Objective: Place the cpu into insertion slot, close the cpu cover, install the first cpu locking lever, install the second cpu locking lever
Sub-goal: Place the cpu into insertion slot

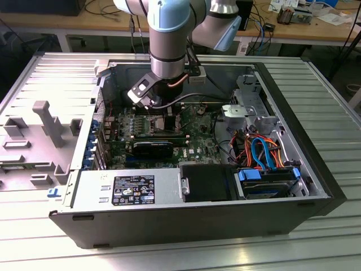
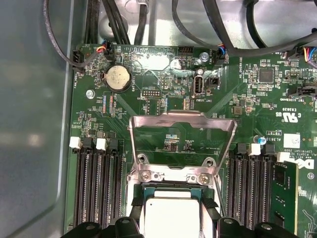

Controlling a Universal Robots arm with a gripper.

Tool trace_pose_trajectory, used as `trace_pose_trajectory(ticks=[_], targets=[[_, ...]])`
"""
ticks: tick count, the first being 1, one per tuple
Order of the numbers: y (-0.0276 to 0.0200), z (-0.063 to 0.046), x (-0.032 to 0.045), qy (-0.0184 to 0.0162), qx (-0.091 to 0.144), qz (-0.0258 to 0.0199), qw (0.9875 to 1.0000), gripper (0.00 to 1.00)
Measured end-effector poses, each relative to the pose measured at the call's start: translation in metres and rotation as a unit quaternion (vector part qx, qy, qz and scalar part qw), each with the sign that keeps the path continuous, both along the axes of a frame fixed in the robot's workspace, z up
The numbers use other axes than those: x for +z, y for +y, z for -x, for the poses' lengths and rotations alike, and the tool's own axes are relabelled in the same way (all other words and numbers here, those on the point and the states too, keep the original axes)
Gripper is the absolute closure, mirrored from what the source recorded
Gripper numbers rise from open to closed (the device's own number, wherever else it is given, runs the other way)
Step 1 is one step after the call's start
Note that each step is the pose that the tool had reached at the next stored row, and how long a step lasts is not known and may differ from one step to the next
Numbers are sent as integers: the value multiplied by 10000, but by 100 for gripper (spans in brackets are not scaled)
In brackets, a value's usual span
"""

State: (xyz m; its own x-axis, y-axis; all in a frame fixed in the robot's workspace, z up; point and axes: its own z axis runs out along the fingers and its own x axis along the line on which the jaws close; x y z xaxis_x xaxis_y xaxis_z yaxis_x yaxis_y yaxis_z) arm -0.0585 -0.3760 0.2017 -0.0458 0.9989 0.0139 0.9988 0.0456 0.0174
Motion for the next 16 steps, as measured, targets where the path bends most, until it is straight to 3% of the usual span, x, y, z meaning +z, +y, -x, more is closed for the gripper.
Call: trace_pose_trajectory(ticks=[10, 12, 16], targets=[[-28, -2, 3, 0, 0, 8, 10000, 46], [-26, -2, 2, 1, 0, 2, 10000, 38], [-26, -3, 0, 0, -1, 6, 10000, 38]])
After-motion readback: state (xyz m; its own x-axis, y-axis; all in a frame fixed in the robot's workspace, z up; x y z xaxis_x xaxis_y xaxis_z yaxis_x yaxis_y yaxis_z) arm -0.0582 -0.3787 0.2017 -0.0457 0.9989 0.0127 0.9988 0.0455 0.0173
